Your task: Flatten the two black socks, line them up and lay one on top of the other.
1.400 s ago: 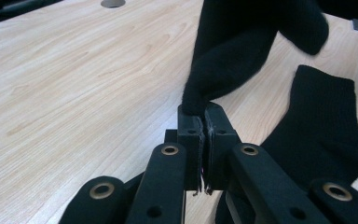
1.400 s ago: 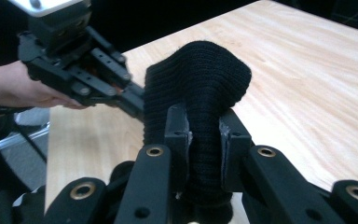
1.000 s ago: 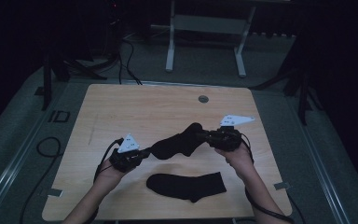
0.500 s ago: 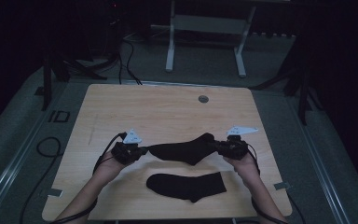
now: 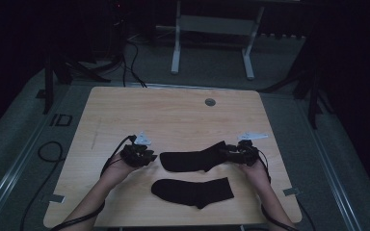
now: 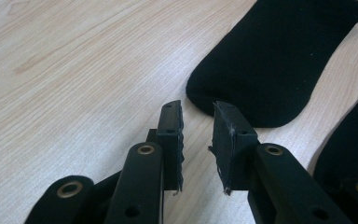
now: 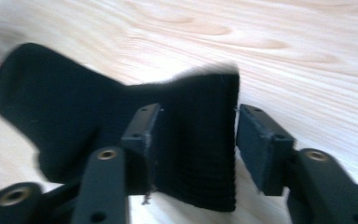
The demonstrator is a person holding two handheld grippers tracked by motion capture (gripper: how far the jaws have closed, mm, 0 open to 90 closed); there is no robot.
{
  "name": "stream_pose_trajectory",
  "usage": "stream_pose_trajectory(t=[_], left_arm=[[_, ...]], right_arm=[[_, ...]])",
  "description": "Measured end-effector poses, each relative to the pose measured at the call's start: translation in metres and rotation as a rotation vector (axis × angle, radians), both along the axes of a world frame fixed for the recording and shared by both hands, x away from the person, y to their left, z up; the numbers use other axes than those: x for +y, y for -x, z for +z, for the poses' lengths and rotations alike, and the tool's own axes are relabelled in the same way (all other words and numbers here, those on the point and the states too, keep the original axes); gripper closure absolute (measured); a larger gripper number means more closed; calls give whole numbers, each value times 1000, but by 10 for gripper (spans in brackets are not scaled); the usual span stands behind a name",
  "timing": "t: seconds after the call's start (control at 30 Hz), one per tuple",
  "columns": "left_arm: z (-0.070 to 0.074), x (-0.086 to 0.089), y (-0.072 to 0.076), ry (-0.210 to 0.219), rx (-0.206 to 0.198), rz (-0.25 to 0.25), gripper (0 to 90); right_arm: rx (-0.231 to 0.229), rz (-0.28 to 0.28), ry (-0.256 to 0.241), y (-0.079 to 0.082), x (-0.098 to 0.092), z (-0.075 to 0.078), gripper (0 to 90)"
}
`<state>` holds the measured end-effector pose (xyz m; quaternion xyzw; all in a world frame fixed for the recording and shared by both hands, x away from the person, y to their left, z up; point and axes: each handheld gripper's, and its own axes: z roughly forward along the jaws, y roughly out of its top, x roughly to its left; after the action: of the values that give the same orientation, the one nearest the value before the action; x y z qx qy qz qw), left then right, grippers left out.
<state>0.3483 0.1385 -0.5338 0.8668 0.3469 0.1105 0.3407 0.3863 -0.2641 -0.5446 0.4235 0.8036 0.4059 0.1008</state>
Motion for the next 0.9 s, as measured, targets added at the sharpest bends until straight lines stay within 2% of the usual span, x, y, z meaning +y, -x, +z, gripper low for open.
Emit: stream_pose_trajectory(t=[0.03, 0.07, 0.1, 0.17, 0.2, 0.23, 0.27, 0.3, 0.33, 0.37, 0.5, 0.57, 0.67, 0.77, 0.8, 0.9], left_arm=[[0, -1, 1, -1, -5, -1, 730], [1, -3, 2, -1, -9, 1, 730], [1, -4, 2, 1, -14, 3, 730], [3, -9, 4, 18, -24, -1, 731], [3, -11, 5, 29, -32, -8, 732], [4, -14, 6, 36, -42, -11, 791], [4, -17, 7, 39, -50, -14, 817], [4, -21, 8, 45, -60, -21, 817], [4, -24, 8, 47, -66, -27, 850], [2, -30, 7, 63, -58, -34, 882], [-4, -38, 5, 54, -36, -49, 897], [-10, -43, 3, 28, -24, -58, 898], [-18, -46, 1, -1, -3, -64, 898], [-24, -46, 0, -21, 6, -58, 898], [-24, -45, -1, -12, 8, -57, 898], [-24, -42, -3, -29, -3, -48, 898]], right_arm=[[-15, -24, 21, 0, -4, 2, 429], [-15, -24, 21, 0, -4, 2, 429], [-45, -65, 51, 0, -8, 5, 411], [-60, -86, 60, 0, -9, 8, 425], [-67, -91, 48, 0, -11, 10, 471], [-85, -72, 36, 2, -10, 13, 699], [-99, -61, 47, 3, -7, 13, 761], [-99, -61, 47, 3, -7, 13, 761], [-99, -42, 54, 3, -4, 12, 820], [-83, -17, 55, 1, 1, 8, 873], [-56, 2, 83, -3, 7, -1, 892], [-49, 15, 117, -4, 13, -8, 890], [-42, 19, 136, -3, 16, -13, 889], [-49, 25, 139, -1, 17, -15, 883], [-44, 27, 138, 0, 16, -15, 877], [-40, 44, 133, 7, 17, -15, 846]])
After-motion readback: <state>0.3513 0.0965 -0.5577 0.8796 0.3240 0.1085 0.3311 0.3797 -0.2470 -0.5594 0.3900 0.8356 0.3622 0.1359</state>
